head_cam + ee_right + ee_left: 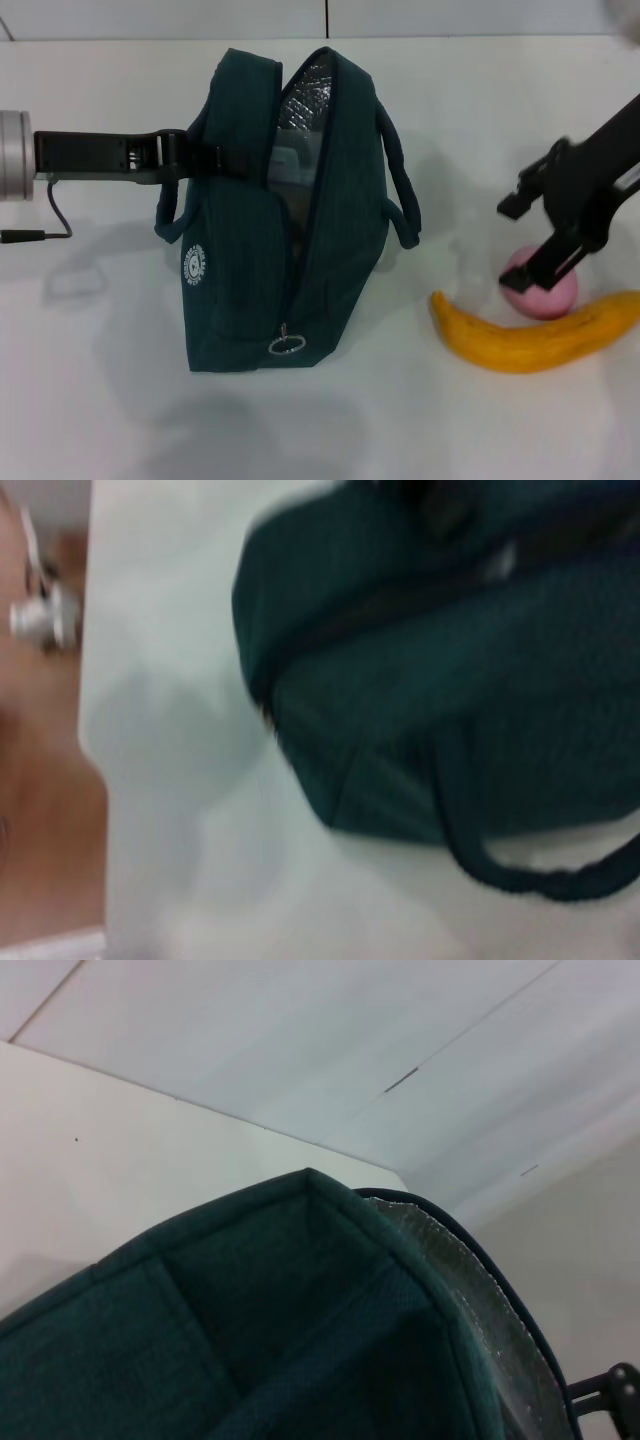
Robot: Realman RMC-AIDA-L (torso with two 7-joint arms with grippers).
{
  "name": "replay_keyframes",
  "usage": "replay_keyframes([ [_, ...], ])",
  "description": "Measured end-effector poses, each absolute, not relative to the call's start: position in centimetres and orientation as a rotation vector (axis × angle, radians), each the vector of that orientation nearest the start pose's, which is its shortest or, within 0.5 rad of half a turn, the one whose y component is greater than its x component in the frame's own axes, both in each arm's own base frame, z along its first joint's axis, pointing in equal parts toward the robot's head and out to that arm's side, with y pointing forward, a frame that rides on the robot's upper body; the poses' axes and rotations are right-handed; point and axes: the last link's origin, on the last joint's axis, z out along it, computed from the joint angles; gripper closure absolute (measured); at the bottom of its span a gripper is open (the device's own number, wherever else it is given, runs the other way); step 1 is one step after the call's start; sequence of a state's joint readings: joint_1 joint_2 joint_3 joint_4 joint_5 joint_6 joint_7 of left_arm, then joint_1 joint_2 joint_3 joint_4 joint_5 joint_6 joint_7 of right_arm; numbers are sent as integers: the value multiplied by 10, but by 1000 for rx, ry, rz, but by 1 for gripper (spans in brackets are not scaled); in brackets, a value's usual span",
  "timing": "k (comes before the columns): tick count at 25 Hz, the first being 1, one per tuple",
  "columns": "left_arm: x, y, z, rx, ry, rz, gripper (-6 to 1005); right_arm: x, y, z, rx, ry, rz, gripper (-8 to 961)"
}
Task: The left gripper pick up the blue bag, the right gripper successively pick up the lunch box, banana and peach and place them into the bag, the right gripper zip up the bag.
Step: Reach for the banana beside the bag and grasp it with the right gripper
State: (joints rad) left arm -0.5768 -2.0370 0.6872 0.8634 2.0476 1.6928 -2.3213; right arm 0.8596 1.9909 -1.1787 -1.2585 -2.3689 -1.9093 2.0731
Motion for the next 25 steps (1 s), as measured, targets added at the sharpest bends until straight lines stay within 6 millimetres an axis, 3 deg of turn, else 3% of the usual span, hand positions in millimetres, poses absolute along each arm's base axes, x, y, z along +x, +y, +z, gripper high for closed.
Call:
replay_keyframes([
  [4, -232, 348, 47, -2535, -1615, -729, 963, 113, 362, 19, -3053, 173, -655, 66],
  [11, -234, 349, 46, -2522, -1618, -732, 963, 122, 358, -15, -3025, 72, -849, 67],
  [25, -231, 351, 46, -2528, -1610, -734, 964, 129, 343, -36, -3064, 32, -973, 82],
])
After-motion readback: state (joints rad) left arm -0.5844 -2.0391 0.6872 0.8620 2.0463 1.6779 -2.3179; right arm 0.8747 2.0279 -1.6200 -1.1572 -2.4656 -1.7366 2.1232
